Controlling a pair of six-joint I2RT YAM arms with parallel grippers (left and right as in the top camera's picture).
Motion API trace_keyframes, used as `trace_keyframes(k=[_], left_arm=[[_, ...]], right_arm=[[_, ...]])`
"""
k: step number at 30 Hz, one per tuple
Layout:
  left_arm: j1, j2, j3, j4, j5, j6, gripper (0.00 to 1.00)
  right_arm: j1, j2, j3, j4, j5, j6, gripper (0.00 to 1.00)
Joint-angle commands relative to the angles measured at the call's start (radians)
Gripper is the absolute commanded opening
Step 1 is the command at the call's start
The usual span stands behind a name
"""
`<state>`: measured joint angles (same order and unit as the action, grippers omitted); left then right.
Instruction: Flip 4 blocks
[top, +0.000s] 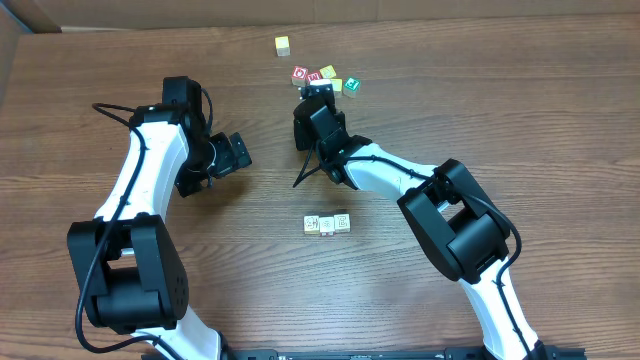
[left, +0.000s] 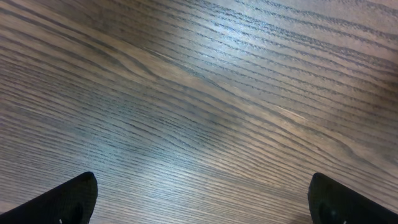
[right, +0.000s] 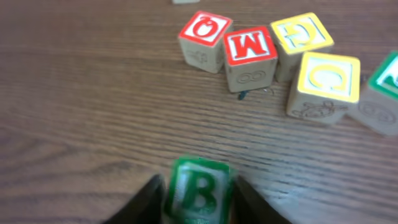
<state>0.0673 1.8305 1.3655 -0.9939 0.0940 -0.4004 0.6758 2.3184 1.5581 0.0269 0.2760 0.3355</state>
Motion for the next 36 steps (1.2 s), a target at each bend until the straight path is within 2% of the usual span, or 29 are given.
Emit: trace_keyframes(k=[1, 7, 11, 15, 20, 24, 26, 28, 30, 31, 33, 36], left_arm=[[-0.002, -0.024, 0.011, 0.004, 0.003, 0.011, 1.00], [-0.002, -0.024, 0.011, 0.004, 0.003, 0.011, 1.00], [-0.002, -0.024, 0.011, 0.004, 0.003, 0.011, 1.00], [-0.002, -0.024, 0.011, 0.004, 0.003, 0.011, 1.00], [-0.002, -0.024, 0.011, 0.004, 0.003, 0.011, 1.00], [-0.002, -0.024, 0.011, 0.004, 0.003, 0.011, 1.00], [-0.002, -0.024, 0.011, 0.004, 0.003, 0.011, 1.00], [-0.002, -0.024, 0.011, 0.004, 0.003, 0.011, 1.00], [-0.002, -0.024, 0.011, 0.004, 0.003, 0.011, 1.00], [-0.002, -0.024, 0.011, 0.004, 0.003, 0.011, 1.00], [-0.002, -0.024, 0.011, 0.004, 0.003, 0.011, 1.00], [-0.002, -0.024, 0.011, 0.004, 0.003, 0.011, 1.00]], right_arm=[[-0.002, -0.015, 0.014, 0.004, -0.008, 0.004, 0.25], [-0.002, -0.153, 0.014, -0.074, -0.008, 0.004, 0.25], [0.004, -0.291, 0.014, -0.215, -0.009, 0.005, 0.22], [0.006, -0.455, 0.014, -0.457, -0.046, 0.034, 0.17], [0.002, -0.636, 0.014, -0.794, -0.079, 0.191, 0.15], [0.002, -0.686, 0.014, -1.013, -0.140, 0.264, 0.14], [0.002, -0.685, 0.013, -1.078, -0.148, 0.268, 0.22], [0.002, -0.678, 0.000, -1.096, -0.163, 0.268, 0.41], [0.002, -0.670, -0.015, -1.067, -0.174, 0.268, 0.53], [0.002, -0.665, -0.025, -1.041, -0.174, 0.268, 0.66], [0.002, -0.653, -0.042, -0.980, -0.173, 0.267, 0.79], [0.002, -0.624, -0.066, -0.870, -0.172, 0.264, 0.84]])
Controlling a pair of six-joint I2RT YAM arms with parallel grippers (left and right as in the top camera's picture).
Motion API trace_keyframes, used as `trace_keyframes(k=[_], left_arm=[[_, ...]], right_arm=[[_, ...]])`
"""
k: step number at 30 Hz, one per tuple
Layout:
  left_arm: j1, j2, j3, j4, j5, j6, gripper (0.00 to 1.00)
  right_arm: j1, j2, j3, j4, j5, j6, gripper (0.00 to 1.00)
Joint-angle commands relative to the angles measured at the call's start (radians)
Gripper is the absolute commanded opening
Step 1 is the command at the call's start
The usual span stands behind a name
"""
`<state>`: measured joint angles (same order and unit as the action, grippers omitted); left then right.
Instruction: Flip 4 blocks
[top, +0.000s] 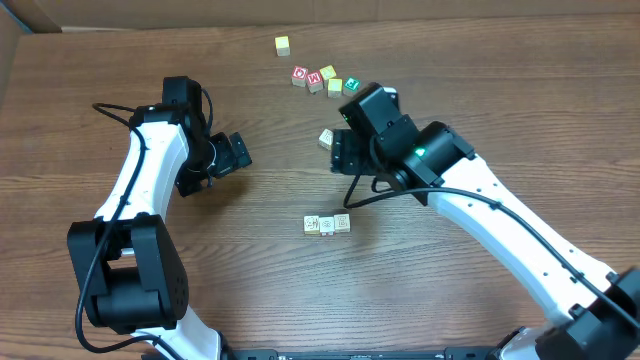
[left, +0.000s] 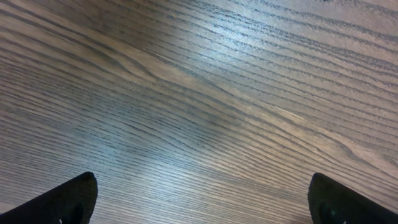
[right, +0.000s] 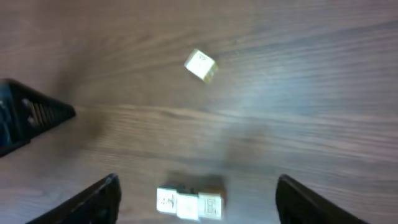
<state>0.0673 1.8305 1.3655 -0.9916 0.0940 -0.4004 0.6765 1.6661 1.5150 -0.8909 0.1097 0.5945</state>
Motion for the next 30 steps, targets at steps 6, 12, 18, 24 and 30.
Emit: trace_keyframes(k=[6, 12, 18, 24, 30], left_arm=[[-0.002, -0.024, 0.011, 0.002, 0.003, 0.011, 1.00], [-0.002, -0.024, 0.011, 0.002, 0.003, 0.011, 1.00], [-0.002, -0.024, 0.011, 0.002, 0.003, 0.011, 1.00], [-0.002, -0.024, 0.011, 0.002, 0.003, 0.011, 1.00], [-0.002, -0.024, 0.011, 0.002, 0.003, 0.011, 1.00]], right_arm=[[0.001, 0.178, -0.024, 0.249, -0.007, -0.043, 0.85], [0.002, 0.357, -0.024, 0.399, 0.029, 0.051, 0.85], [0.002, 0.480, -0.024, 0.546, 0.100, 0.117, 0.72], [0.002, 0.489, -0.024, 0.589, 0.183, 0.117, 0.62], [0.002, 0.491, -0.024, 0.591, 0.196, 0.123, 0.57]])
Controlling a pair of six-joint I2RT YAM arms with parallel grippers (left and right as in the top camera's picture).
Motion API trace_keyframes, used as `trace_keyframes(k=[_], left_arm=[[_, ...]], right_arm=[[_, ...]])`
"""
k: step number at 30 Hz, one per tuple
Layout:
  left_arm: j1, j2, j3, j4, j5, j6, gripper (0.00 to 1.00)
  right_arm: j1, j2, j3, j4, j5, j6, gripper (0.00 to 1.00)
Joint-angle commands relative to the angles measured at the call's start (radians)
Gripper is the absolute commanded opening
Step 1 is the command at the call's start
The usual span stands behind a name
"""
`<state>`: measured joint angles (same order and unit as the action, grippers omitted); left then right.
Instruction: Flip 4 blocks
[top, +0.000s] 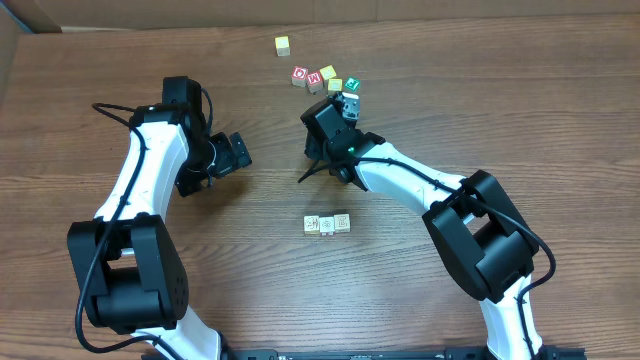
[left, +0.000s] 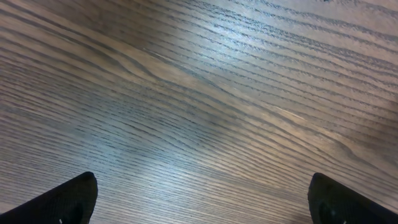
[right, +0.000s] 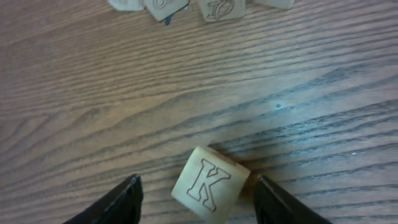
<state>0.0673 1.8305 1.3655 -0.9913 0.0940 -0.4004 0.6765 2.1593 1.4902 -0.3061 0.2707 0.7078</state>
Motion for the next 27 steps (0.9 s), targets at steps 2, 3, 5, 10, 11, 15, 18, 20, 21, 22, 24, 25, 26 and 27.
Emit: trace_keyframes(k=[2, 3, 5, 10, 11, 15, 18, 20, 21, 22, 24, 25, 26, 27], left_arm=[[-0.002, -0.024, 0.011, 0.002, 0.003, 0.011, 1.00], [-0.002, -0.024, 0.011, 0.001, 0.003, 0.011, 1.00], [-0.002, -0.024, 0.011, 0.001, 0.003, 0.011, 1.00], [-0.002, -0.024, 0.011, 0.002, 0.003, 0.011, 1.00], [-0.002, -0.024, 0.011, 0.001, 0.003, 0.011, 1.00], [-0.002, -0.024, 0.011, 0.002, 0.003, 0.011, 1.00], [-0.002, -0.024, 0.011, 0.001, 0.003, 0.011, 1.00], [-0.002, -0.024, 0.011, 0.001, 0.003, 0.011, 1.00], [-0.002, -0.024, 0.011, 0.001, 0.003, 0.011, 1.00], [-0.002, -0.024, 0.011, 0.001, 0.003, 0.011, 1.00], [-0.002, -0.024, 0.011, 0.001, 0.003, 0.011, 1.00], [-0.002, -0.024, 0.011, 0.001, 0.003, 0.011, 1.00], [-0.002, -0.024, 0.011, 0.001, 0.003, 0.011, 1.00], [-0.002, -0.024, 0.011, 0.001, 0.003, 0.011, 1.00]], right_arm=[[0.002, 0.003, 0.001, 0.008, 0.036, 0.030, 0.58], [0.002, 0.006, 0.001, 0.015, 0.036, 0.030, 0.57], [0.002, 0.018, 0.001, 0.026, 0.036, 0.037, 0.58], [0.002, 0.062, 0.001, 0.040, 0.043, 0.112, 0.58], [0.002, 0.073, 0.001, 0.047, 0.043, 0.113, 0.58], [0.002, 0.061, 0.008, 0.052, 0.067, 0.108, 0.46], [0.002, 0.013, 0.016, 0.029, 0.080, 0.099, 0.28], [0.002, -0.035, 0.016, -0.006, 0.080, 0.099, 0.25], [0.002, -0.059, 0.016, -0.027, 0.080, 0.098, 0.25], [0.002, -0.086, 0.016, -0.052, 0.080, 0.093, 0.25], [0.002, -0.152, 0.016, -0.121, 0.077, 0.073, 0.25], [0.002, -0.181, 0.016, -0.161, 0.076, 0.073, 0.25], [0.002, -0.210, 0.016, -0.201, 0.072, 0.072, 0.25], [0.002, -0.245, 0.016, -0.252, 0.061, 0.069, 0.25]])
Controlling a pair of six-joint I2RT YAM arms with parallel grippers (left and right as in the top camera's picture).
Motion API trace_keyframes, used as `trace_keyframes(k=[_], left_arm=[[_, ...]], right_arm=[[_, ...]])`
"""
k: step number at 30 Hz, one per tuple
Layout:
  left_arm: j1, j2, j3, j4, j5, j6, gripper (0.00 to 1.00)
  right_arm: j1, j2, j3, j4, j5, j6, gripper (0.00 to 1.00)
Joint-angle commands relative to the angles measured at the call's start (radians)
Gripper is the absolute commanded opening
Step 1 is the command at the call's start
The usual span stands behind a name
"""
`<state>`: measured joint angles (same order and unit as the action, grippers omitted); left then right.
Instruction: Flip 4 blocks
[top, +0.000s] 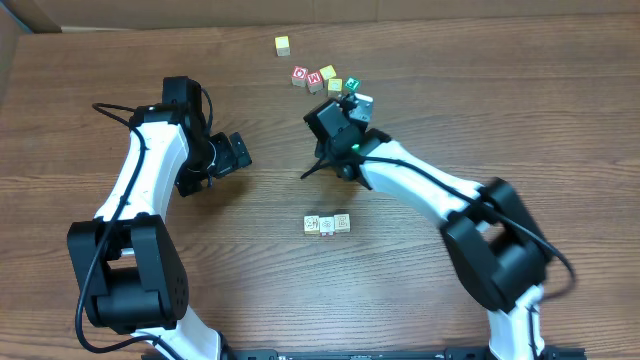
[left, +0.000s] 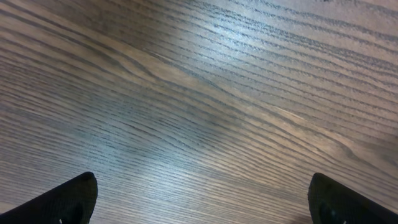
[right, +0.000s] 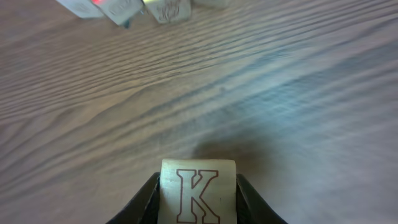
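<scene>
My right gripper is shut on a pale wooden block with an outlined letter K. The block seems to sit just above the wood, with a shadow under it. In the overhead view the right gripper is just below the cluster of coloured blocks, and the K block is hidden under it. A row of three pale blocks lies nearer the front. My left gripper is open over bare wood, and overhead it is well to the left of all blocks.
A single yellow block lies at the far side, left of the cluster. The undersides of cluster blocks show at the top of the right wrist view. A black cable hangs off the right arm. The wooden table extends on all sides.
My right gripper was open with the K block lying tilted on the table between its fingers. Now it is shut on that block, which sits square. The left arm has not moved.
My right gripper was first shut on a green B block beside the cluster. Then it was open high over the table, with a pale block lying alone below the cluster. Then it stood open astride the K block, and now it grips it. The left gripper stayed open throughout.
</scene>
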<state>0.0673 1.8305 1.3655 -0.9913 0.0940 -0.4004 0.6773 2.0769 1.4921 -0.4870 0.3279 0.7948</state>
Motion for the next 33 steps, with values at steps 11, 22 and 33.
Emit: trace_keyframes(k=[11, 22, 33], left_arm=[[-0.002, -0.024, 0.011, 0.001, 0.003, 0.011, 1.00], [-0.002, -0.024, 0.011, 0.001, 0.003, 0.011, 1.00], [-0.002, -0.024, 0.011, 0.001, 0.003, 0.011, 1.00]], right_arm=[[0.004, -0.280, -0.047, -0.558, -0.230, -0.023, 0.20], [0.004, -0.280, -0.307, -0.332, -0.409, -0.040, 0.26], [0.000, -0.280, -0.281, -0.353, -0.409, -0.094, 0.64]])
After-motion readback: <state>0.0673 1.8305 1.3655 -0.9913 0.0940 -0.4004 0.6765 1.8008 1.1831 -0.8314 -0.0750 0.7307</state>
